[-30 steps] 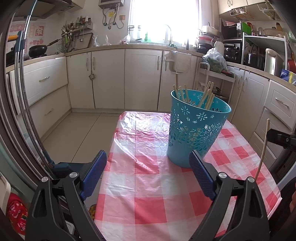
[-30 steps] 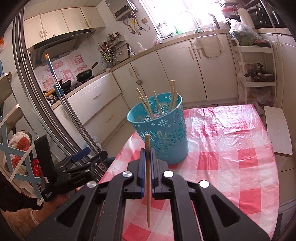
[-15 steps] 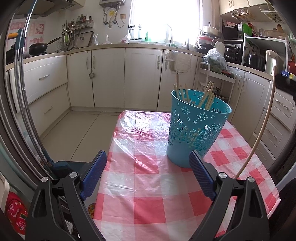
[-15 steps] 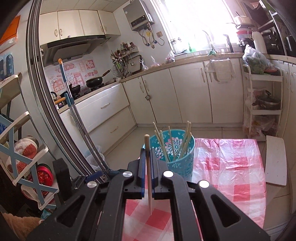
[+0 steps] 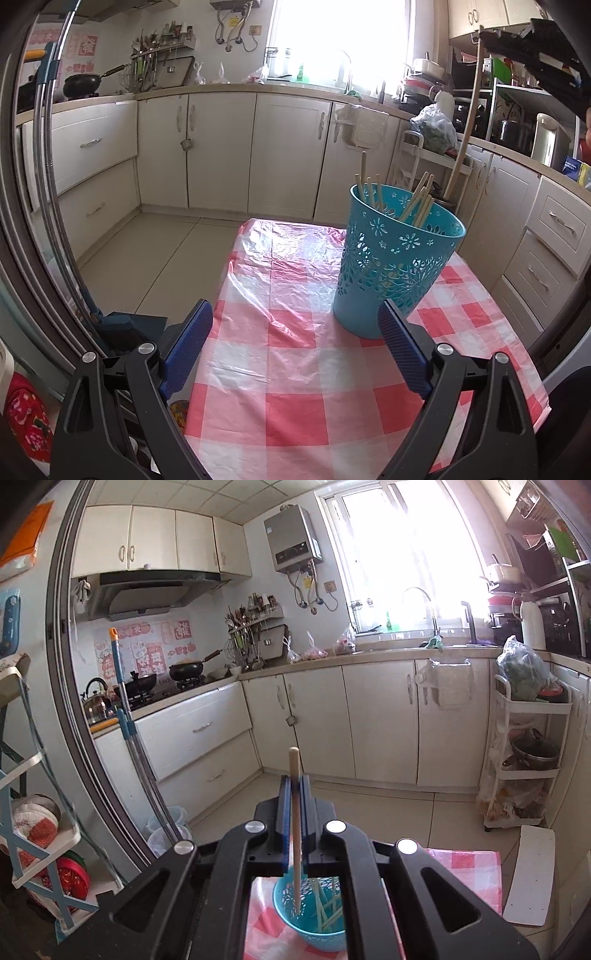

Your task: Organize utensils

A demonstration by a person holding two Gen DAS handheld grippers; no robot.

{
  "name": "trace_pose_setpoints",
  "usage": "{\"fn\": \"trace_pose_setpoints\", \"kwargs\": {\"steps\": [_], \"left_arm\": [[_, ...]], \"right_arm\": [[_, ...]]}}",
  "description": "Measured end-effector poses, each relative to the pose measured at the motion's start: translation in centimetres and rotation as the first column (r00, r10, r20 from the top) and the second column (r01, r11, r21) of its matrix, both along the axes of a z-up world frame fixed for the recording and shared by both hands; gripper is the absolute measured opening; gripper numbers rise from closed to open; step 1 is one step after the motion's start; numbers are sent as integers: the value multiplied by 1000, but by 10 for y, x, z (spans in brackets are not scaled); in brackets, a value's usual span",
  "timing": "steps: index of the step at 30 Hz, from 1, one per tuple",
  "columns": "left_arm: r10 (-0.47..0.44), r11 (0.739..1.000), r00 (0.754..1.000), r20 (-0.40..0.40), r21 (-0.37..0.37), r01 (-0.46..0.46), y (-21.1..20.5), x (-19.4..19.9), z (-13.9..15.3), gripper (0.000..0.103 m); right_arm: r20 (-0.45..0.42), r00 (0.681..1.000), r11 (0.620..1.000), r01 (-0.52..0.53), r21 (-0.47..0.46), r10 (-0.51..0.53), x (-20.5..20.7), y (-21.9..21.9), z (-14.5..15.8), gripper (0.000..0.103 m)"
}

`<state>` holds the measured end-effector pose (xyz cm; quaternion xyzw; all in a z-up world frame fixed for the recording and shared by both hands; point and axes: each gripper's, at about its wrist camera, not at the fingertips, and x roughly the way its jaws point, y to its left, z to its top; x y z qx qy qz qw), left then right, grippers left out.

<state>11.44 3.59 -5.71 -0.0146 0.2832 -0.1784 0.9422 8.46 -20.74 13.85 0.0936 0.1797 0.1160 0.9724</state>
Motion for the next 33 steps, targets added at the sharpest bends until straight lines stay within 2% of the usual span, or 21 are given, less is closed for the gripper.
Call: {"fn": "trace_pose_setpoints", "kwargs": {"steps": [4,8,11,14,16,17,18,20,22,24,26,29,31,33], "left_arm": [[3,1000,1000,-5,-10,-4,2,1,0,87],[4,1000,1000,-11,-11,-4,2,2,-1,88],[5,1000,1000,-14,-6,-6,1,3,-2,89],[6,1000,1000,-17,4,-5,-1,3,-3,90],[8,1000,1000,-17,9,-8,-2,3,-3,91],[9,1000,1000,-18,10,-9,-2,3,-3,93],[9,1000,1000,-21,10,-9,-2,4,-4,94],[8,1000,1000,-23,11,-8,-2,3,-4,95],[-4,1000,999,-31,9,5,-4,3,-6,95],[-14,1000,998,-54,12,14,-6,3,-8,95],[-5,1000,997,-83,20,6,-9,4,-8,95],[11,999,997,-73,43,-8,-11,-3,0,95],[3,1000,998,-66,25,-1,-9,-11,11,95],[-11,1000,997,-76,-13,10,-7,-22,23,95]], "right_arm": [[-113,993,999,22,-45,-27,34,4,-40,5],[-237,970,996,39,-81,-57,59,6,-84,5],[-291,954,995,50,-88,-74,65,5,-104,5],[-312,946,994,65,-88,-90,64,4,-110,7],[-307,946,993,83,-83,-105,58,3,-110,23],[-295,948,991,101,-84,-122,51,3,-109,38],[-280,950,989,117,-87,-137,44,3,-108,45],[-267,952,987,132,-87,-151,25,3,-108,52],[-268,946,983,163,-91,-181,8,3,-111,68],[-282,935,976,198,-92,-216,-13,1,-116,78],[-303,921,969,227,-102,-247,-29,1,-119,84],[-334,900,960,254,-121,-280,-55,-1,-124,92],[-356,886,955,267,-130,-296,-68,-1,-124,96],[-377,871,949,283,-140,-316,-78,-1,-121,96]]}}
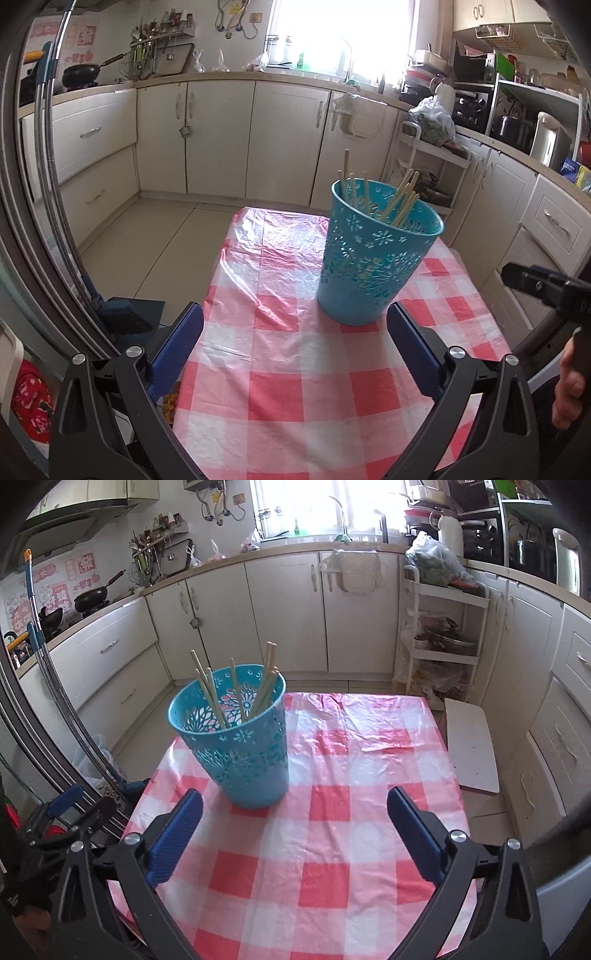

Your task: Organize utensils

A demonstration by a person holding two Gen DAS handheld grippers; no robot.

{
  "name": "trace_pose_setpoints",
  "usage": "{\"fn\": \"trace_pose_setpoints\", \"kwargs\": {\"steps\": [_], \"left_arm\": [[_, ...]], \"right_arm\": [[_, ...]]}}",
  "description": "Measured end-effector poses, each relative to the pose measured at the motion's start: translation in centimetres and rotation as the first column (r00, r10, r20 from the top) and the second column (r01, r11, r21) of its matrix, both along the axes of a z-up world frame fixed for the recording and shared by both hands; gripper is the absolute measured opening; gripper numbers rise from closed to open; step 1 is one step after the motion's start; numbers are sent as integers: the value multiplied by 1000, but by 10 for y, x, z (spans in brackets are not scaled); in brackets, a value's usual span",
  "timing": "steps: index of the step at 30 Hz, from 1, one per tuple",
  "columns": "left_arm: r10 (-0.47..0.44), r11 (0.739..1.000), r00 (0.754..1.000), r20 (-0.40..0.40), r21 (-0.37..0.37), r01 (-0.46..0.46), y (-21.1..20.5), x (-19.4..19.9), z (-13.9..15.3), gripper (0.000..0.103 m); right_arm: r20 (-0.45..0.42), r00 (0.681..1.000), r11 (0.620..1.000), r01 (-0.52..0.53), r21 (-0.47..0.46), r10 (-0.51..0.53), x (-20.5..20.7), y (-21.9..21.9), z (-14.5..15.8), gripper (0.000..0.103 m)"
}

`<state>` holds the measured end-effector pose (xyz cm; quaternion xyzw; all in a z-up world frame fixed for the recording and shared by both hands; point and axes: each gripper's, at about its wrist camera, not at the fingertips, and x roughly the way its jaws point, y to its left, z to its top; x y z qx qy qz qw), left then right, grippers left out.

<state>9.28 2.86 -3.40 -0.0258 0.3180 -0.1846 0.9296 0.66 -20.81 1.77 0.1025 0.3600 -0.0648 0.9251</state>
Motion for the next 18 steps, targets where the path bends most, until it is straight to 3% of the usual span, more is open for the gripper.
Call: {"fn": "trace_pose_setpoints", "kwargs": {"steps": [3,7,11,15,18], "left_arm": [[-38,997,999,-38,-64,36,5,-16,17,95],[-50,989,997,-62,-145,41,21,-44,43,95],[43,999,998,-37,-30,-44,30,-78,70,95],[102,995,994,43,-11,-102,39,-123,93,95],[135,991,990,51,11,-135,39,-154,103,95]], "right_arm": [[-35,999,999,35,-3,-35,-15,4,10,96],[37,999,1000,17,6,-18,-52,18,35,96],[96,995,999,-27,23,25,-92,36,58,96],[140,987,997,-79,6,77,-134,53,71,96],[148,987,997,-69,35,63,-160,55,74,96]]}}
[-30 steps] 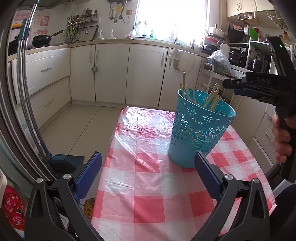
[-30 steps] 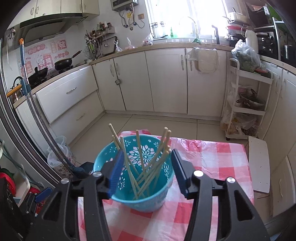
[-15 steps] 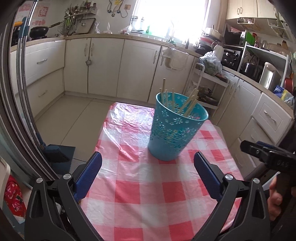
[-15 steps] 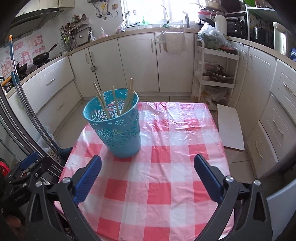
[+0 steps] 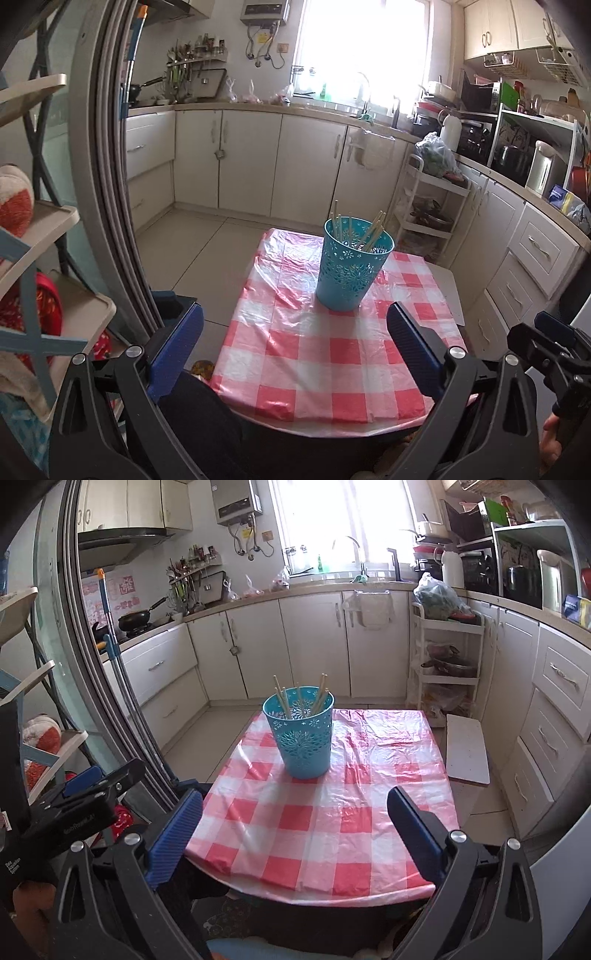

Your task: Organize utensils

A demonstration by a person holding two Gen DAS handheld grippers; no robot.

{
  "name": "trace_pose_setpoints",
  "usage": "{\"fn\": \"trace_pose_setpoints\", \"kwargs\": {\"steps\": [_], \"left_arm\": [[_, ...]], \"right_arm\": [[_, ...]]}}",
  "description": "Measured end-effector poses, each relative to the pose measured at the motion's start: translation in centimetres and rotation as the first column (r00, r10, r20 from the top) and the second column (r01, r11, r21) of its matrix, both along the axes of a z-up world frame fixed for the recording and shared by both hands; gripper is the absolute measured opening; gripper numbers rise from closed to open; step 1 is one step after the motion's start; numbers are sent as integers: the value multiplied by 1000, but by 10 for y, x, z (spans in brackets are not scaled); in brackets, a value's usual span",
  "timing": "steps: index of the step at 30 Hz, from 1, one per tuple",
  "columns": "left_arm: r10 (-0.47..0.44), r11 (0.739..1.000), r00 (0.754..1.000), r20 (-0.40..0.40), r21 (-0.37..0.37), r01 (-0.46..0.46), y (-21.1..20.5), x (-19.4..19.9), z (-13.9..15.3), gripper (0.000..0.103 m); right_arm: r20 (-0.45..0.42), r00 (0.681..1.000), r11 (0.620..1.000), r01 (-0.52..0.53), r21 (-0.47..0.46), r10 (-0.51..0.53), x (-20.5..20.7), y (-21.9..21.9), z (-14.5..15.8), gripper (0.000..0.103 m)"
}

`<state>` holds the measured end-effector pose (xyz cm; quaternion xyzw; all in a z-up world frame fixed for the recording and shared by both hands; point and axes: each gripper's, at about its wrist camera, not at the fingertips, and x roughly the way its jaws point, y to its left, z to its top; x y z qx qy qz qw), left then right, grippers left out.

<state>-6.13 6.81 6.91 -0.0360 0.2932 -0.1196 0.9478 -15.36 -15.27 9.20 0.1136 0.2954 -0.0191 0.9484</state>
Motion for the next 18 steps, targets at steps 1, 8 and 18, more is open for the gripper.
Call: {"fn": "trace_pose_setpoints", "kwargs": {"steps": [1,8,18], "left_arm": [[5,1000,1000,-13,7,-5,1,-8,3,95],[-16,997,1000,21,74,14,-2,-73,17,95],[24,990,998,66,137,-33,-5,-101,25,95]], "right_arm": [[2,1000,1000,1,9,-1,-8,1,-1,96],[11,999,999,44,28,-45,-56,9,-18,96],[68,995,997,76,-2,-76,-73,15,-6,96]]}}
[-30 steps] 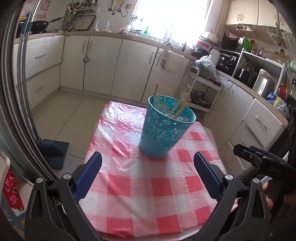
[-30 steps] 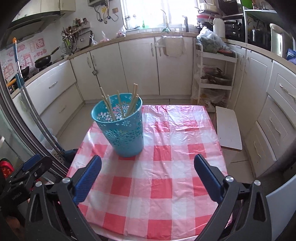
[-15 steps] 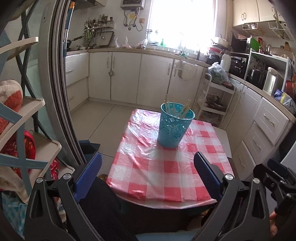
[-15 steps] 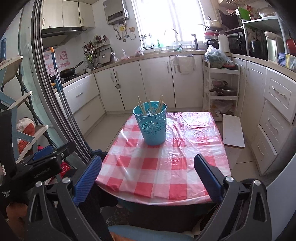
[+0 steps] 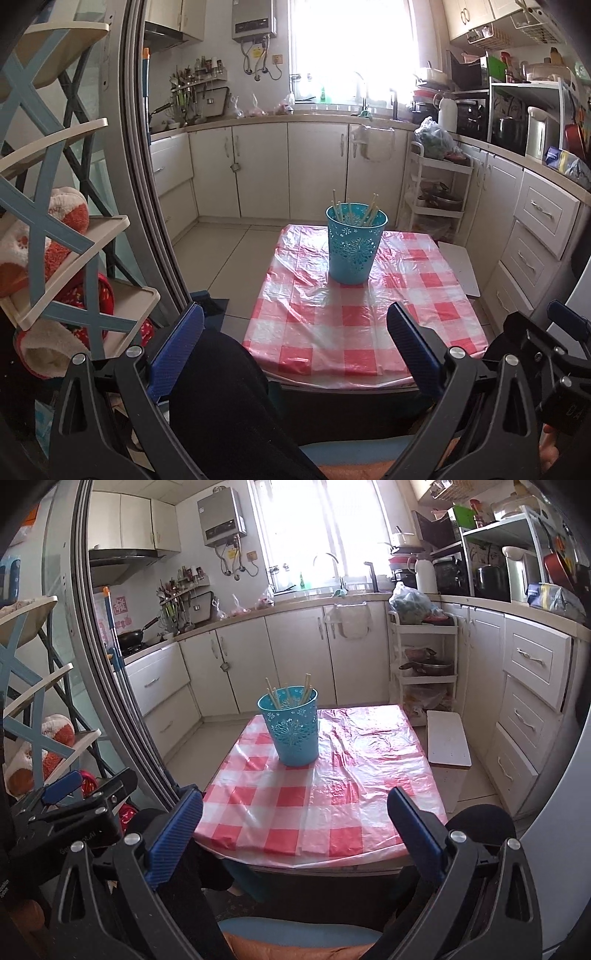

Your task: Organize utensils

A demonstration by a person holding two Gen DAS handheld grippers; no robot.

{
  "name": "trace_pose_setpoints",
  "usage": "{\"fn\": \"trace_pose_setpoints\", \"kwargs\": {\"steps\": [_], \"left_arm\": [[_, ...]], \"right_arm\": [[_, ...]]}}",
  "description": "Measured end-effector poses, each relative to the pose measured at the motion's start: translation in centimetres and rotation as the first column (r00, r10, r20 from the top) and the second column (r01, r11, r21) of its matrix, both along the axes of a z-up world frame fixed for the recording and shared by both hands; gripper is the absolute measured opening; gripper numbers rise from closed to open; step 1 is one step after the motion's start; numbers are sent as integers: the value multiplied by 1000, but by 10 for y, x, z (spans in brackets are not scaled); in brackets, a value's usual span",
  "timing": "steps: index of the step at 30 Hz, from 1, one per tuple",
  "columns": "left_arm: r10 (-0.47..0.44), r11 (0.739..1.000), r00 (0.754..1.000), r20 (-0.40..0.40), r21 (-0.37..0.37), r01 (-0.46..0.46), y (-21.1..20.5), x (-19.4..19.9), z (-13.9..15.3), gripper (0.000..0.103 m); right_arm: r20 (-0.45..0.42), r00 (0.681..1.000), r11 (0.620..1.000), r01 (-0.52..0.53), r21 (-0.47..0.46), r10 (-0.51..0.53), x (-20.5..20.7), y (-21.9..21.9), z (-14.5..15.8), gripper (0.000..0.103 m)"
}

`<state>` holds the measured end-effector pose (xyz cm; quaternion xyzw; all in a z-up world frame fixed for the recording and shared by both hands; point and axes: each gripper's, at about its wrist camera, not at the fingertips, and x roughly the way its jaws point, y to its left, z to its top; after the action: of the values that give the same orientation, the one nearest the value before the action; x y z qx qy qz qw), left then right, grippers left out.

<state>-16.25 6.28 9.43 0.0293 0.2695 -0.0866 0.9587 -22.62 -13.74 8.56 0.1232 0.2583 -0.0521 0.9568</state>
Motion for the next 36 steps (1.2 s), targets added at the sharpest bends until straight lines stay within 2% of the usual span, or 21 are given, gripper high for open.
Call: {"fn": "trace_pose_setpoints", "kwargs": {"steps": [5,19,36], "left_arm": [[22,1000,999,27,-9,-21,5,-2,3,95],[28,999,1000,6,26,-28,6,1,-2,95],[37,999,999,-2,19,-37,11,3,-3,95]], "right_arm": [[-10,1000,1000,-3,-4,3,-1,2,-2,96],[-17,1000,1000,-12,-14,12,-1,7,-2,96],[-30,999,1000,-19,-13,19,0,10,-4,96]]}}
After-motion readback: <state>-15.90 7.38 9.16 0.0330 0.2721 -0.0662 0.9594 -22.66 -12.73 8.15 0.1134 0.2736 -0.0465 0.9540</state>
